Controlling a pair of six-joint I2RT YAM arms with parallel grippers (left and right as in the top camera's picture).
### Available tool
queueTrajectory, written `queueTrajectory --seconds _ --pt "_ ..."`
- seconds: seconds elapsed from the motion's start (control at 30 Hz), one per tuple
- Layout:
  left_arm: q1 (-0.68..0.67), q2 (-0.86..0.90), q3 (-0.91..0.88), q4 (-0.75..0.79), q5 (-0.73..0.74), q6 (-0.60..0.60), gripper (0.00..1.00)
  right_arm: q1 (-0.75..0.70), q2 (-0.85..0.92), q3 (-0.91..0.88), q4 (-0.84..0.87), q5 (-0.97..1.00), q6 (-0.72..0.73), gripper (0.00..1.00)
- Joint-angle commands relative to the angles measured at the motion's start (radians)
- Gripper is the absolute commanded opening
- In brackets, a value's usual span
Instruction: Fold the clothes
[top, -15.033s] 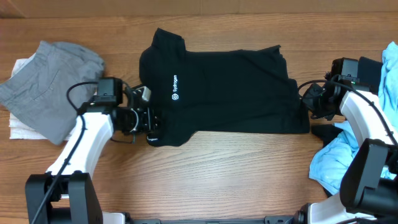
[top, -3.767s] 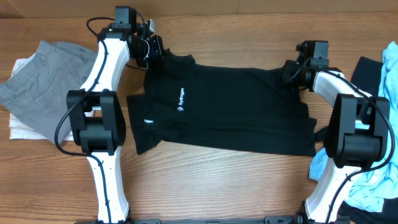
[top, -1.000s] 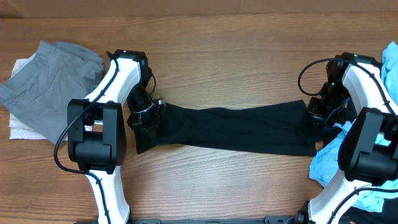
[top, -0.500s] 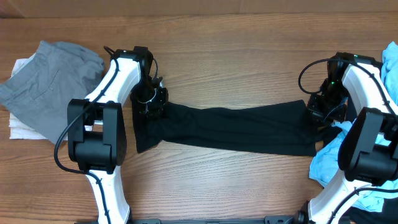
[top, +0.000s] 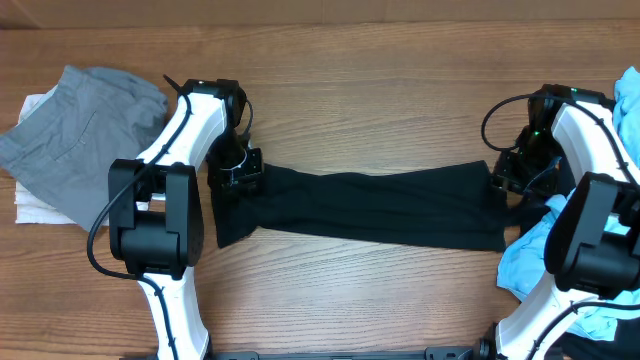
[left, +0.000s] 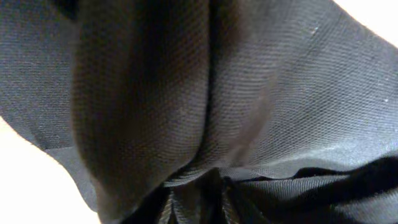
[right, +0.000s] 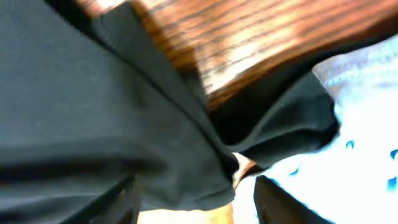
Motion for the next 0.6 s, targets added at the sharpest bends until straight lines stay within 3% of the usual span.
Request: queueTrajectory --seconds 0.0,0.17,0.2,0.23,0.27,0.57 --pt "0.011 -0.02 0.026 -0.003 -0.069 -0.029 0.27 -0.031 -0.008 -0.003 0.018 -0.08 -0.072 0.66" --pt "0.02 -0.068 0.06 -0.01 -0.069 -0.032 0.3 -0.038 0.012 -0.005 0.024 -0.183 -0.179 0.65" --pt "0.022 -0.087 0.061 -0.011 -0.069 -0.034 0.45 -0.038 0.019 -0.01 0.026 -0.182 -0.179 0.65" --pt "0.023 -0.101 0.061 -0.014 -0.068 -0.034 0.85 -0.038 0.023 -0.017 0.029 -0.182 -0.179 0.66" --pt "0.023 -0.119 0.061 -0.022 -0.068 -0.034 1.0 -0.038 0.026 -0.027 0.037 -0.182 -0.18 0.67" --pt "0.023 -0.188 0.061 -0.057 -0.068 -0.029 1.0 -0.036 0.028 -0.196 0.185 -0.189 -0.196 0.65"
